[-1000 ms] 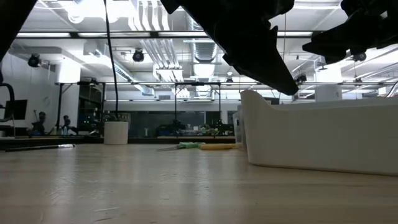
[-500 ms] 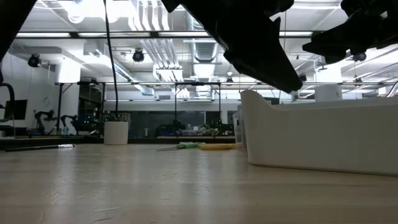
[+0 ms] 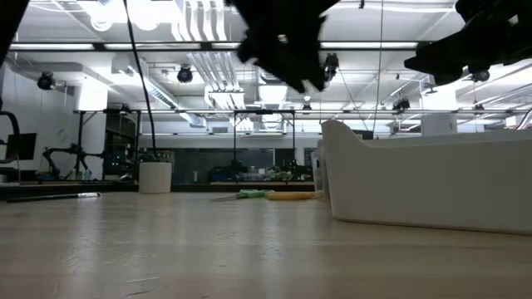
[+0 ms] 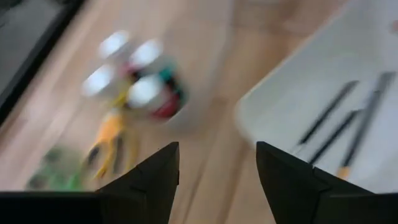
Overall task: Pick & Place Paint Supplies
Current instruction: Put the black paintbrush into the white bin
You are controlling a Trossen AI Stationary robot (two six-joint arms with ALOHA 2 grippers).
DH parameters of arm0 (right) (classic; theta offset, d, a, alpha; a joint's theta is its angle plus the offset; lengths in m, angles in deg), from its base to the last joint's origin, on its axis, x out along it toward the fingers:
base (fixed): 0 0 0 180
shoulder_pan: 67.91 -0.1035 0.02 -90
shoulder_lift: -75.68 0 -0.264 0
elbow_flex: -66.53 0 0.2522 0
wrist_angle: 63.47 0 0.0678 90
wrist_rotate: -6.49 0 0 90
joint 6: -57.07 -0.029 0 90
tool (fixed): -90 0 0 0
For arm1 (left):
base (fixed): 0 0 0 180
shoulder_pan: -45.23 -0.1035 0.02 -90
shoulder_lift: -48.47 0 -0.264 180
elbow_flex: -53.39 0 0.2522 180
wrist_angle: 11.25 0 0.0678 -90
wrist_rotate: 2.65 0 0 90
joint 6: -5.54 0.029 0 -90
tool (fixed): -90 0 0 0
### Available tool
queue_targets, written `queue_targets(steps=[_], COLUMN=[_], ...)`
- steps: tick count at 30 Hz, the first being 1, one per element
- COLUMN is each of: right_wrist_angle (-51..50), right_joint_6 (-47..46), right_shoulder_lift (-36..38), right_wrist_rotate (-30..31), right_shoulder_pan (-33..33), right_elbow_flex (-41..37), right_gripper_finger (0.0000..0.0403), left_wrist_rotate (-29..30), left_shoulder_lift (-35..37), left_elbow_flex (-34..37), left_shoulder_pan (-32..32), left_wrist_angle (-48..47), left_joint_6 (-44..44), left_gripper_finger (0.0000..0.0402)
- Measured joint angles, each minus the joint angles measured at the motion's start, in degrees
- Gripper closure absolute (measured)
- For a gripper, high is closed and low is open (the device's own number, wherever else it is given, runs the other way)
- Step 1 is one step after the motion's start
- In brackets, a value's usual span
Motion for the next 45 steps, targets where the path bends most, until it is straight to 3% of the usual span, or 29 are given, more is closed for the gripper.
queue_targets(steps=[4,11,16,30,39,45], right_wrist_angle=[0.02,0.01,0.02,0.02,0.02,0.02], right_joint_6=[0.00,0.00,0.00,0.00,0.00,0.00], right_shoulder_lift=[0.00,-0.07,0.00,0.00,0.00,0.00], right_wrist_rotate=[0.00,0.00,0.01,0.00,0.00,0.02], right_shoulder_pan=[0.00,0.02,0.02,0.02,0.00,0.02], right_elbow_flex=[0.00,0.00,0.01,0.00,0.00,0.00], right_gripper_finger=[0.0211,0.0211,0.0211,0.0211,0.0211,0.0211], left_wrist_rotate=[5.24,5.34,4.01,-6.95,-8.71,-8.75], left_shoulder_lift=[2.75,4.99,6.63,23.85,38.42,43.72], left_elbow_flex=[0.09,0.22,2.23,28.21,44.94,52.23], left_shoulder_pan=[-0.09,-1.91,-2.03,-3.77,-8.64,-16.16], left_wrist_angle=[-12.82,-36.23,-45.15,-45.25,-36.83,-31.18], left_joint_6=[-13.22,-39.04,-50.88,-66.33,-64.66,-57.95], left_gripper_finger=[0.0185,0.0185,0.0185,0.0185,0.0185,0.0185])
